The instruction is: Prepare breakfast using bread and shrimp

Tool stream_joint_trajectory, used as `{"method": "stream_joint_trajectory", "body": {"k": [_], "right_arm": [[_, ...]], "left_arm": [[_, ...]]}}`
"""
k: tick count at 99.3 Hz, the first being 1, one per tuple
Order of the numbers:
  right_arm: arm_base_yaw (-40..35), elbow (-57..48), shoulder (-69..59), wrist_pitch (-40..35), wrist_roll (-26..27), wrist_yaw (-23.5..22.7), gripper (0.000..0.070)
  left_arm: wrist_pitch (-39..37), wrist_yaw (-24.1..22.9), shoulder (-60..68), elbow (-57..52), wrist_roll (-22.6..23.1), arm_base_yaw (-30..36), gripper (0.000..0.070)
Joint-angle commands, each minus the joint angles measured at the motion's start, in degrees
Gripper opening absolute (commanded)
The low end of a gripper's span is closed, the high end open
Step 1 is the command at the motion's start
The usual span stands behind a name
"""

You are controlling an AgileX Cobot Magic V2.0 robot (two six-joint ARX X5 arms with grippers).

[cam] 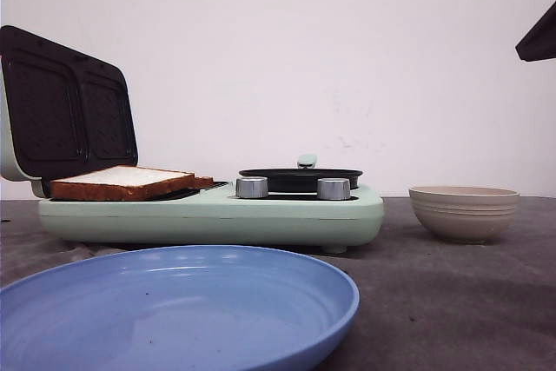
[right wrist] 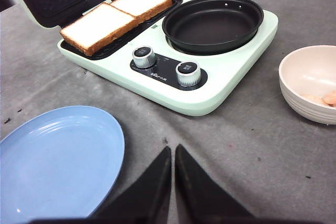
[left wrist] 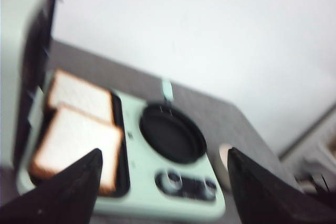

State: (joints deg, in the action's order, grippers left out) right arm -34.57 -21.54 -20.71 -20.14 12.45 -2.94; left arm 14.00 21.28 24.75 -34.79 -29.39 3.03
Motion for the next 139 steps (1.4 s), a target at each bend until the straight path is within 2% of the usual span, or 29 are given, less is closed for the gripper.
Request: {"method": "stream_joint_trajectory", "body": {"k": [1,23,44,62,88,104,139], "right_arm": [[-0.5,-0.1,-0.1,0.3,0.6,0.0,0.0002],[-0.5,-0.1,-0.1,-1.0,0.6,0.0,0.0002],[-0.5,0.0,-0.1,-1.8,0.6,0.0,0.0002],[-0.5,0.0,-0.1,-1.8,0.6,-0.1,0.0002],[-0.5,0.0,-0.1,-1.0,0.6,-0.3,0.0002],[-0.5,0.0,-0.1,-0.5,0.5,-0.3,0.0002],[-0.5,0.2,-0.1,-0.5,0.5,-0.2,0.0002]], "left_arm": [[-0.3,1.8,3.0,-2.3,-0.9,-2.2,0.0388],[-2.0,10.4,16.3,-11.8,-3.8,-12.0,0.0387],[-8.6,11.4,26.4,-18.3,-10.2,-19.4,0.0387],[-14.3,14.3,34.2,-19.2,-16.6,-24.4,0.0387],[-20.0,16.5,44.9,-19.2,-19.8,-25.6,0.0387],[-23.3,18.8,51.3,-19.2,-19.4,-25.4,0.0388],[-32.7,19.3,59.5,-19.2,-19.6,-24.9,0.0387]]}}
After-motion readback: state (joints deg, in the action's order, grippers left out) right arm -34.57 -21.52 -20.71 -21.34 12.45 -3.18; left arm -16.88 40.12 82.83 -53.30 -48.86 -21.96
